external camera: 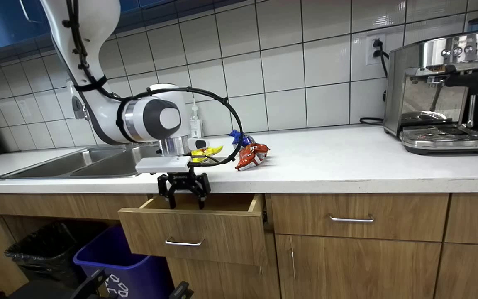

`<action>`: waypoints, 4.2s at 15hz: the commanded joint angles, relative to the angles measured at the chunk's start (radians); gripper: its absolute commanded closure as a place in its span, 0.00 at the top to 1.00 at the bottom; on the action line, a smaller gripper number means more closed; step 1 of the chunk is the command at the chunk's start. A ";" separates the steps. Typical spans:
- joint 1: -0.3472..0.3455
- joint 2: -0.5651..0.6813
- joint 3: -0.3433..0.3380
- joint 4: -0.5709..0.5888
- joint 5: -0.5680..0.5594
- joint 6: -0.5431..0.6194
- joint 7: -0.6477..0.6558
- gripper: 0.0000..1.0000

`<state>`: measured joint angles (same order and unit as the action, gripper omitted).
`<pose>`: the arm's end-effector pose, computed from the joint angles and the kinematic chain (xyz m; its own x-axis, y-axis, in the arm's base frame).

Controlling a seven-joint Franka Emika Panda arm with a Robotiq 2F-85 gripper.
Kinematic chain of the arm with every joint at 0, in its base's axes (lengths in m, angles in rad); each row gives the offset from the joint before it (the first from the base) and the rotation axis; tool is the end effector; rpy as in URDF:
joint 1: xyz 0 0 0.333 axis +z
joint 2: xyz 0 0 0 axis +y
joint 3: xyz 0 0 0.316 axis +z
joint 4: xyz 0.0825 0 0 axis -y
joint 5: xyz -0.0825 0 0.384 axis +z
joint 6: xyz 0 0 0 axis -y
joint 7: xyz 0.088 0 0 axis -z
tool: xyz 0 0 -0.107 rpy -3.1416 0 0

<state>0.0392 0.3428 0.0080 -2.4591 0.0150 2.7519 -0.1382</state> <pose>0.4717 0.0219 0.1571 0.9842 0.1703 -0.0485 0.1698 -0.9854 -0.0145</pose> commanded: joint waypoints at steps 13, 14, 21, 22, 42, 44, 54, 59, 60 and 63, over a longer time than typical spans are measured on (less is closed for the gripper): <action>-0.018 -0.056 0.017 -0.112 -0.010 0.060 0.020 1.00; -0.021 -0.063 0.018 -0.123 -0.008 0.062 0.018 1.00; -0.026 -0.120 0.020 -0.198 0.002 0.058 0.018 1.00; -0.024 -0.123 0.018 -0.208 -0.002 0.060 0.020 1.00; -0.005 -0.323 0.011 -0.304 -0.018 -0.031 0.060 1.00; -0.006 -0.386 0.018 -0.301 0.003 -0.096 0.052 1.00; -0.011 -0.544 -0.011 -0.118 0.029 -0.431 0.027 1.00; -0.010 -0.537 -0.018 -0.084 0.024 -0.433 0.028 1.00; -0.010 -0.536 -0.017 -0.085 0.024 -0.433 0.028 1.00; -0.009 -0.531 -0.016 -0.093 0.024 -0.432 0.028 1.00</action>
<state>0.0338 -0.1879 -0.0119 -2.5527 0.0384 2.3219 -0.1096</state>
